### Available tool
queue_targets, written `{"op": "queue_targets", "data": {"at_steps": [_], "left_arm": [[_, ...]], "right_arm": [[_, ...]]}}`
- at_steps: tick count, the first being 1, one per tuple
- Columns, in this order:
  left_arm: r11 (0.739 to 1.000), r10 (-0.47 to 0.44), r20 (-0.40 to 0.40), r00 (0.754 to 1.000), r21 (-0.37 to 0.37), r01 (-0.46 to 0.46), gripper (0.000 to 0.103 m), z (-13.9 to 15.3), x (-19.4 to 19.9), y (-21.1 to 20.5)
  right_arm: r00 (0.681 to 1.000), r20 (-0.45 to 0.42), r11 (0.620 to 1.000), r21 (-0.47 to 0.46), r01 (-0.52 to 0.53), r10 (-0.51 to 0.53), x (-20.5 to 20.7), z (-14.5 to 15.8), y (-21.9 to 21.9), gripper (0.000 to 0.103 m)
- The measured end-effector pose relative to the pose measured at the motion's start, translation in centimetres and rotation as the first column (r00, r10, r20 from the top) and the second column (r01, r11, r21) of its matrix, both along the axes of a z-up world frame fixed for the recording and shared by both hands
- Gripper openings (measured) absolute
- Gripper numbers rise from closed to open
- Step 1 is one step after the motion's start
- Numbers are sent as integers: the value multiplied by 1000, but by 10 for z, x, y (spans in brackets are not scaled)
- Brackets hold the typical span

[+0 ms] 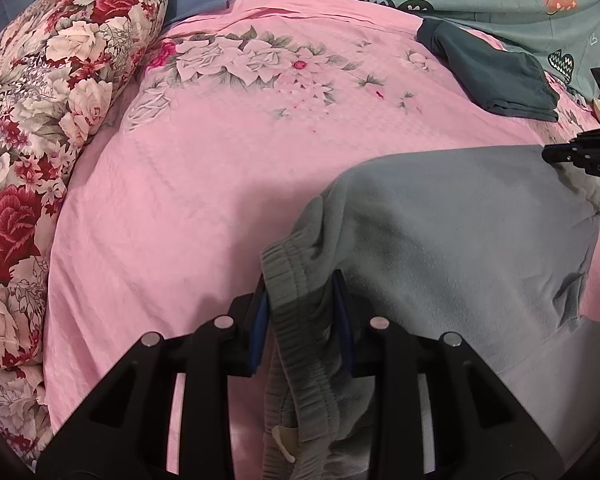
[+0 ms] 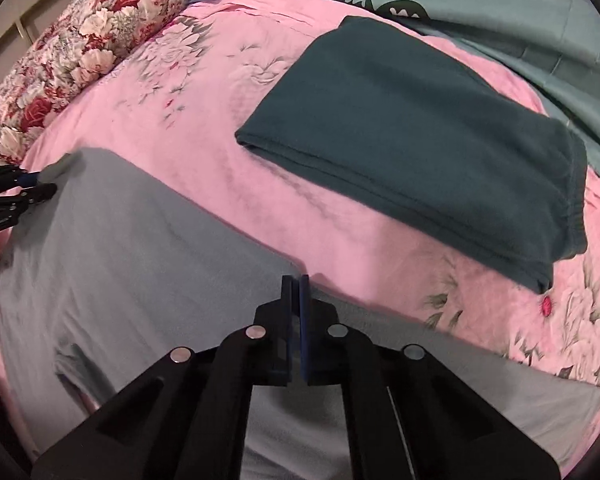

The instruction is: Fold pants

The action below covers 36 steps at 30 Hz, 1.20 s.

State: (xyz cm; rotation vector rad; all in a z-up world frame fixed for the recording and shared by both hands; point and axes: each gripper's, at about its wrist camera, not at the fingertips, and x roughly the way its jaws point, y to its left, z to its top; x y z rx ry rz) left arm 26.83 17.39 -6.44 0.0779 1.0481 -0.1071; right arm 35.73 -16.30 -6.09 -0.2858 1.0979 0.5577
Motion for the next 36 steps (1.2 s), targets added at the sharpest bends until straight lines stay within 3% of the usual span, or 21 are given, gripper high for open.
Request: {"op": "queue_targets", "data": {"at_steps": [5,11,15,18,23,28,32,36], "left_arm": [[1000,23,2,1000,14,-23,24,3,-2,-2],[999,30,96,995,35,-33,22,35,-23,-9],[999,-4,166,986,35,-2,22,66,-55,-16],[999,-41,205,978,36,34,22,83,-89,-20],[992,-114,201,973,76,100,22,80,-157,-25],[985,-159,149,976,88,147,22,50,-203,-19],[992,-122,113,986,56,116,22,30,-208,-9],[993,-108,166,980,58,99,22,51,-176,-16]], "right_arm": [[998,65,1000,0,-13,13,-15,11,3,2],[983,181,998,69,-5,-7,-48,57,-4,2],[966,259,992,120,-37,5,-102,94,-10,2],[952,307,985,156,-73,22,-165,113,-13,2],[958,286,970,222,-97,31,-264,103,-21,2],[971,236,968,235,-91,34,-335,61,-20,2],[977,209,956,292,-31,-32,-342,43,-21,2],[970,229,945,328,0,-79,-312,61,-20,2]]}}
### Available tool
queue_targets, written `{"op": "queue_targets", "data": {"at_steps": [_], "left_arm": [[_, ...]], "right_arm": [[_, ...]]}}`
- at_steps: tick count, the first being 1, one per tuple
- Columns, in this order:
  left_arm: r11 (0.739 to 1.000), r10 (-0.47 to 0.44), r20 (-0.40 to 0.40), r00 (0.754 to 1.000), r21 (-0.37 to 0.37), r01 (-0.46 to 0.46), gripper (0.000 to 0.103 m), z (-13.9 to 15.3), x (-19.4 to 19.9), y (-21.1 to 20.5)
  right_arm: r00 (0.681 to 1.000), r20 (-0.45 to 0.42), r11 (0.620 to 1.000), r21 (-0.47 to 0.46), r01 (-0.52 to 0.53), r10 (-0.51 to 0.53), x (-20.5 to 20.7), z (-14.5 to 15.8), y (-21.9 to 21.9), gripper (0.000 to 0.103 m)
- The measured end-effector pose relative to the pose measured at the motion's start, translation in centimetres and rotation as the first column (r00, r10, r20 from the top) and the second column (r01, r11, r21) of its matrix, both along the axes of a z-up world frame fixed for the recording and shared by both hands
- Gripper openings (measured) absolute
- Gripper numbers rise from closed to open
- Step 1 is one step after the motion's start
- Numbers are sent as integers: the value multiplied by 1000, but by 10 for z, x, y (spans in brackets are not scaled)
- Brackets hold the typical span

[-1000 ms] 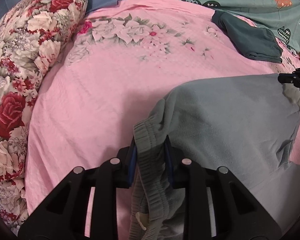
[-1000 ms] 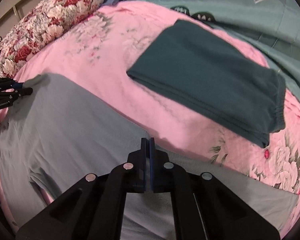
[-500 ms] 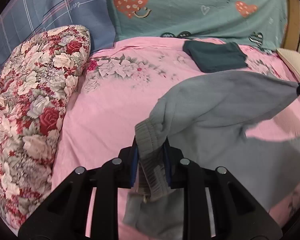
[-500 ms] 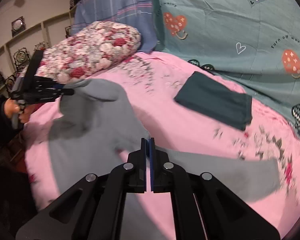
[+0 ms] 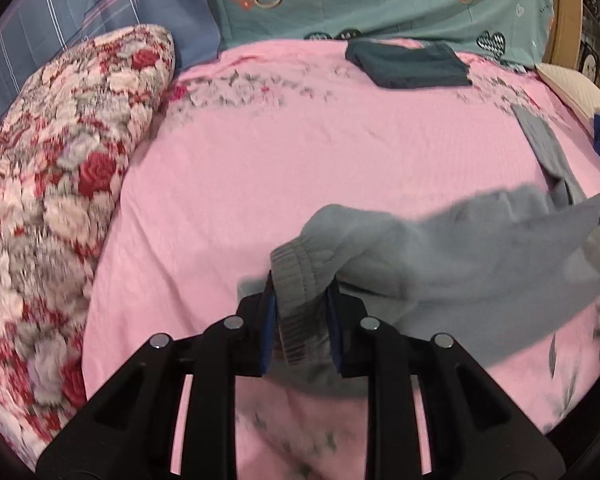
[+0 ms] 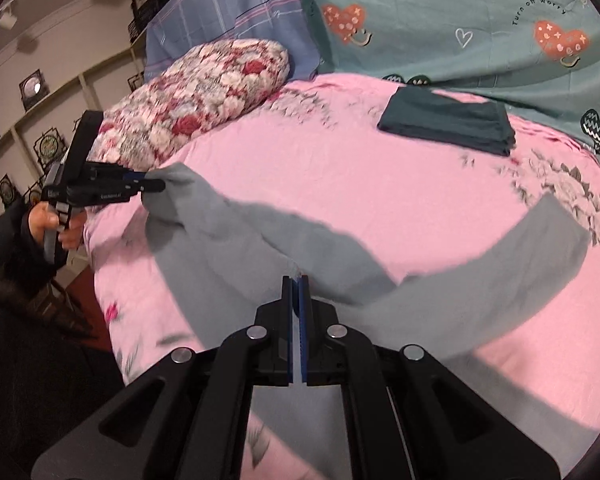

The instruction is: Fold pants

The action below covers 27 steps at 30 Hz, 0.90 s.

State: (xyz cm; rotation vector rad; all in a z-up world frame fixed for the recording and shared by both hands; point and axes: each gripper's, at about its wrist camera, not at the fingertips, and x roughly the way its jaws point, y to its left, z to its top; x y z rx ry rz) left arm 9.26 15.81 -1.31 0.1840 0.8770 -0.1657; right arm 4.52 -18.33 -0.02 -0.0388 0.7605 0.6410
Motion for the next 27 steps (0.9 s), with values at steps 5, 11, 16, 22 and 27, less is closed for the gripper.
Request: {"op": "queue_targets", "data": {"at_steps": [5,11,16,22,27], "left_arm": [[999,34,103,994,-26,-32,22,49,73,-3],[995,-52,174,983,-79,66,28,35,78,15],[993,-88,66,994,-68,92,29,-24,39,42],[994,-86,46,995,-71,89,34,-31,8,62],[991,-126,53,991,-46,129,34,-13,8,25]], "right_arm": [[983,162,996,-12,88,-84,55,60,4,2],[986,163,1000,-13,-22,24,44,62,21,2],[985,1,983,-61,-174,174,-2,-16,40,2],[985,-32,983,-65,-171,169,-12,-31,34,2],[988,-39,987,-50,-152,150,-9,-32,37,2]]}}
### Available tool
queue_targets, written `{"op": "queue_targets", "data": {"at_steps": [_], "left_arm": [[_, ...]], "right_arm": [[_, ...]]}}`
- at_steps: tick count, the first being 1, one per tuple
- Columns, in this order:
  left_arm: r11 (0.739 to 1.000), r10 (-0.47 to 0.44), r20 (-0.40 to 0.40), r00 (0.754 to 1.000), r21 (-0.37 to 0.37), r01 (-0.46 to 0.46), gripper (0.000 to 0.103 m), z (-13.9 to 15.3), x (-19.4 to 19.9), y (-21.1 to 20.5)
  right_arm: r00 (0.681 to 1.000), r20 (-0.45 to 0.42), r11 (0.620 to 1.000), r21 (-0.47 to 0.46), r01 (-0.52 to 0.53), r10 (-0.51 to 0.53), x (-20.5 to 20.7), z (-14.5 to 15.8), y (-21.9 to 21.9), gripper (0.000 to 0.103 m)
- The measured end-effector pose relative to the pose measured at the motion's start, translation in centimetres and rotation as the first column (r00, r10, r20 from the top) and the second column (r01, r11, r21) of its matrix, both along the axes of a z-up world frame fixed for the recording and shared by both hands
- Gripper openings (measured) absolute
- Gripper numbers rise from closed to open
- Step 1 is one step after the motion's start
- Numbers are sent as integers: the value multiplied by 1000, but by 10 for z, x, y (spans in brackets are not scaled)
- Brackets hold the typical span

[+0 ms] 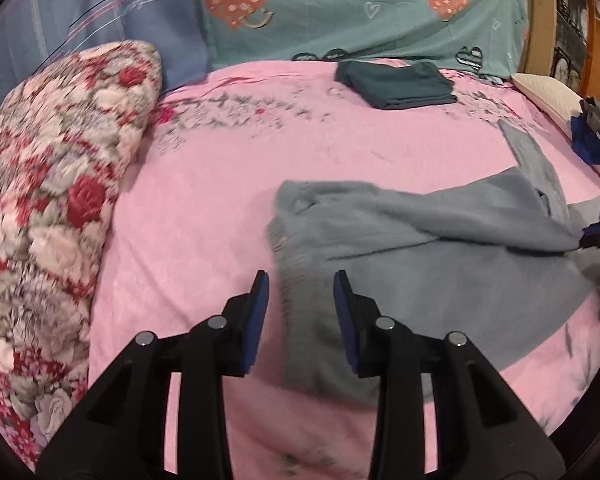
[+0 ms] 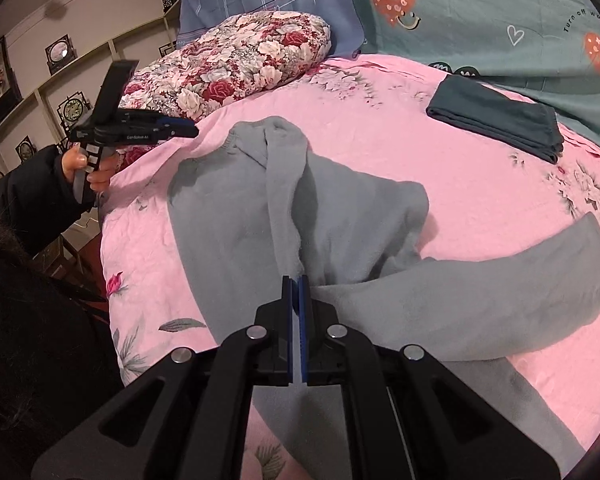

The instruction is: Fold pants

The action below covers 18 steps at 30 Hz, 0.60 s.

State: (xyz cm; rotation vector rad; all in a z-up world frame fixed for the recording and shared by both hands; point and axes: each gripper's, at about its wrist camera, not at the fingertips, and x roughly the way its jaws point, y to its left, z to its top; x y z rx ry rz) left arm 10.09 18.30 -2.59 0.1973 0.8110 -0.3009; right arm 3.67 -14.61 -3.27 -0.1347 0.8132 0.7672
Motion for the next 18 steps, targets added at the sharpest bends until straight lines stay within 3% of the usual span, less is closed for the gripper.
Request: {"op": "queue_targets", "data": {"at_steps": [7,12,18], "left_arm": [[995,34,-73,997,95,-27,42,-2,65,-48],[995,79,-130,988,74,-70,47,-13,128,-48],[995,99,-346,933,49,-88,47,-55,170,-45]], "right_arm": [[999,-27,1000,-1,-20,20,-3,-12,2,2],[999,-36,999,19,-27,28,-1,-15,0,2],[999,-40,999,27,-33,34,0,-15,-1,2]]}}
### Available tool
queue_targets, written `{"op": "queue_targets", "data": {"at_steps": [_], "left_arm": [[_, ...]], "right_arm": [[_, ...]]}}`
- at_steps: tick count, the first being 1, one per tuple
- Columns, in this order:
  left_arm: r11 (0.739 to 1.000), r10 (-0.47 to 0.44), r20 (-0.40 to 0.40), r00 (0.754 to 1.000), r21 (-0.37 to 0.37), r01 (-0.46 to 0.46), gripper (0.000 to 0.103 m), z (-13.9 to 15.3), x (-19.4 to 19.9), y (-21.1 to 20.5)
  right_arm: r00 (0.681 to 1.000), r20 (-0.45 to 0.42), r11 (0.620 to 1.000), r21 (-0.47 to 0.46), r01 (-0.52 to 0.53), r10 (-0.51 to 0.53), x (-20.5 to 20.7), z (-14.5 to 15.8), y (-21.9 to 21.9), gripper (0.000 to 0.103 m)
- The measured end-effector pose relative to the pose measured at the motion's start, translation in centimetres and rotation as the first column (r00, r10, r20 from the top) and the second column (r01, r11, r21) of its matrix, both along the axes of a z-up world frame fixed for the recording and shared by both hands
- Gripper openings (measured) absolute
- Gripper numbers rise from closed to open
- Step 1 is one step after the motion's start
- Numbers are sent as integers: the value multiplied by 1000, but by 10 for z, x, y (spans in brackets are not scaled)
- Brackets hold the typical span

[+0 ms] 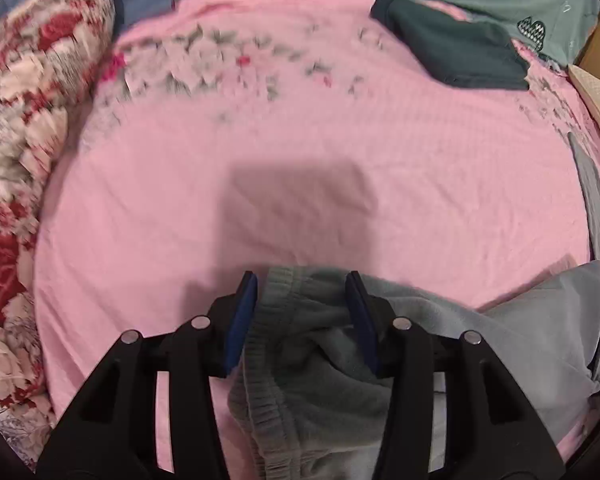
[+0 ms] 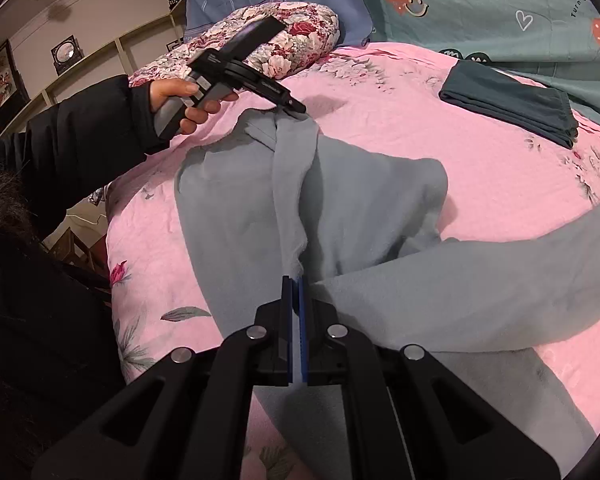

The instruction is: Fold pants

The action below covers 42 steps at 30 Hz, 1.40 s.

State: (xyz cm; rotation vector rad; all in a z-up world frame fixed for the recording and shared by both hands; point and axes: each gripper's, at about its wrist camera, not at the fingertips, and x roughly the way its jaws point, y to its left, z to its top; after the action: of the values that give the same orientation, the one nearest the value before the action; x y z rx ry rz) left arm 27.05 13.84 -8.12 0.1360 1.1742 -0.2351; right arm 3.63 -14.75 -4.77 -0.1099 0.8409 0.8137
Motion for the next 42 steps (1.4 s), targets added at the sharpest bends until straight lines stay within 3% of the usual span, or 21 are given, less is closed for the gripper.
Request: {"op": "queue_targets", "data": {"at_steps": [1,4,7,15,21,30,35,38,40,41,42], "left_arm": [[1000,5,-9,1000,-9,-5,46,-2,1,1],[999,18,-18,1000,-27,-19,27,-2,2,3],[999,33,-6,999,-26,-33,21,3,1,4],[999,2,186,983,-47,7,21,54,-38,8],[984,-96,366,926,-106,144,22,73,-122,36],[954,-184,297,937,-174,243,22,49,-200,87],[924,-273,262,926,-195,328,23,45,-236,82],[920,-299,238,924,-185,345,24,37,-248,76],[926,-280,241,929,-188,328,28,36,-251,76],[927,-266,243,933,-199,317,30,37,-250,77],[928,-253,250,935,-210,308,32,39,-252,78]], "right_arm": [[1000,-2,1000,2,0,0,0,0,0,2],[1000,-6,1000,7,-1,1,2,-1,-1,2],[1000,-2,1000,10,3,-3,2,0,-1,2],[999,37,1000,9,25,-25,-2,11,-3,2],[998,58,1000,-17,21,-20,-7,15,-4,2],[1000,12,994,-107,5,-3,-14,4,-6,3],[999,-28,987,-155,-45,41,-28,-1,-5,3],[998,-44,986,-161,-44,37,-34,-3,-11,4],[997,-76,993,-114,-15,6,-32,1,-20,21],[996,-83,996,-80,23,-30,-29,5,-26,44],[994,-81,997,-48,68,-71,-27,11,-33,49]]}}
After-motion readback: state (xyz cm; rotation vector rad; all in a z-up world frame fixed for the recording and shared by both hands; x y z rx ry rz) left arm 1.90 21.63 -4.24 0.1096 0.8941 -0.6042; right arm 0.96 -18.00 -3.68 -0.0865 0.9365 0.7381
